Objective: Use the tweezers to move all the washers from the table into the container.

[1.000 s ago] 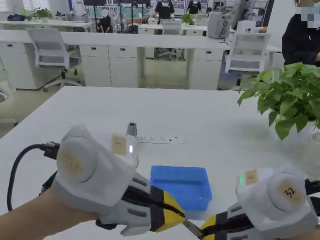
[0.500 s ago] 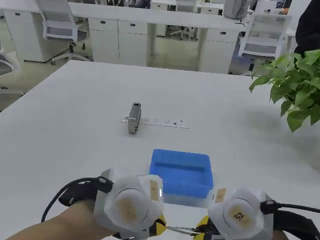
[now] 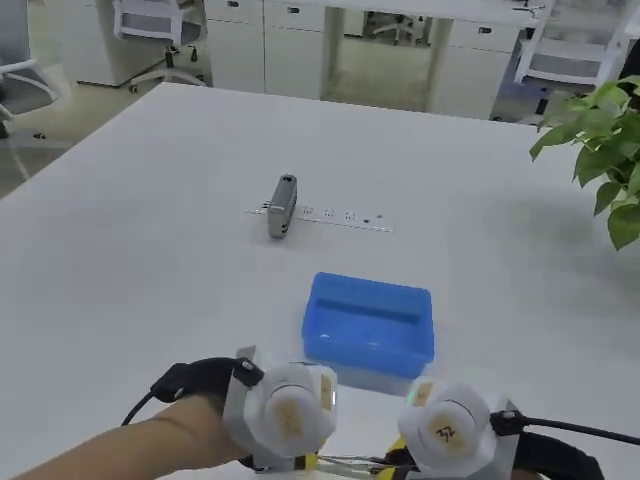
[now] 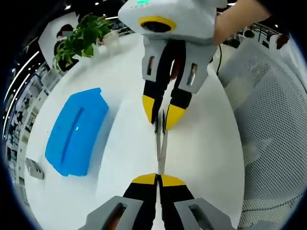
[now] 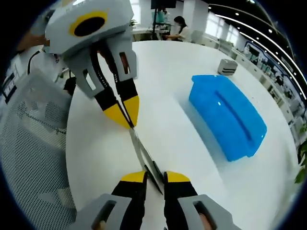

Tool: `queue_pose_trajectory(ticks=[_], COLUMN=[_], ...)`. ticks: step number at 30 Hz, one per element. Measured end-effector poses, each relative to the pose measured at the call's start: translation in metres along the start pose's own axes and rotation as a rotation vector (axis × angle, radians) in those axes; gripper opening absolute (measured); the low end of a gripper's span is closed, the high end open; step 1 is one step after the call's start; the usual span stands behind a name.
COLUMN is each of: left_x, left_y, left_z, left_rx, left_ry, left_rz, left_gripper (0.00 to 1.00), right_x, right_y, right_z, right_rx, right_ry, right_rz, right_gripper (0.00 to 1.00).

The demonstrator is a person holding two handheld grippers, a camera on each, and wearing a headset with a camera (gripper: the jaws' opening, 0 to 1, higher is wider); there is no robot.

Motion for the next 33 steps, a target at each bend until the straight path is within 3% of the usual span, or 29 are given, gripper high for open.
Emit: queue_pose_trajectory(ticks=[2,6,9,10,11,12,15,17,19,20,23,26,28,33], left_x=[0.001,0.001,0.001,0.007,0.005,0.005,0.003,-0.001,-0.004,-0.006,-0.011,-0.014,-0.016,-0.025], left_y=[-0.001,0.000,0.000,0.000,-0.002,-0.003,-0.009,-0.011,-0.008,-0.009,-0.006,-0.004,-0.001,-0.004], left_z=[0.003,0.001,0.001,-0.001,-0.001,-0.003,-0.008,-0.015,-0.026,-0.032,-0.057,-0.079,-0.096,-0.127], left_rx=[0.001,-0.004,-0.004,-0.014,-0.013,-0.022,-0.030,-0.055,-0.112,-0.119,-0.191,-0.250,-0.313,-0.375], left_ry=[-0.001,0.001,0.023,0.078,0.063,0.084,0.106,0.121,0.150,0.169,0.228,0.292,0.344,0.448], left_rz=[0.004,-0.043,-0.097,-0.098,-0.110,-0.169,-0.267,-0.363,-0.437,-0.454,-0.569,-0.628,-0.666,-0.749], left_gripper=[0.00,0.00,0.02,0.05,0.08,0.11,0.22,0.26,0.28,0.29,0.42,0.53,0.58,0.80], right_x=[0.001,0.001,0.005,0.006,0.007,0.009,0.009,0.009,0.012,0.013,0.014,0.015,0.016,0.015], right_y=[0.004,0.010,0.009,0.009,0.009,0.008,0.008,0.009,0.009,0.009,0.006,0.002,-0.001,-0.008], right_z=[-0.007,-0.033,-0.056,-0.067,-0.072,-0.081,-0.096,-0.106,-0.113,-0.116,-0.122,-0.125,-0.129,-0.138], right_rx=[-0.024,-0.101,-0.154,-0.179,-0.192,-0.210,-0.247,-0.275,-0.293,-0.299,-0.305,-0.308,-0.321,-0.342], right_ry=[-0.011,-0.082,-0.130,-0.155,-0.165,-0.179,-0.240,-0.282,-0.292,-0.297,-0.326,-0.340,-0.349,-0.372], right_rz=[0.016,0.101,0.198,0.233,0.260,0.298,0.358,0.390,0.402,0.403,0.406,0.430,0.442,0.486], right_gripper=[0.12,0.19,0.26,0.29,0.30,0.32,0.41,0.47,0.52,0.54,0.63,0.71,0.74,0.84])
Point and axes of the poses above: the centre of the closed fingertips' face, and the gripper's own axes: z roughly forward along the fingers, x roughly to its left, y roughly out of its top, the point moved 1 cm from there along -z, roughly backward along the fingers, and after that the axes turned 4 degrees about -x, right-handed, at the moved point
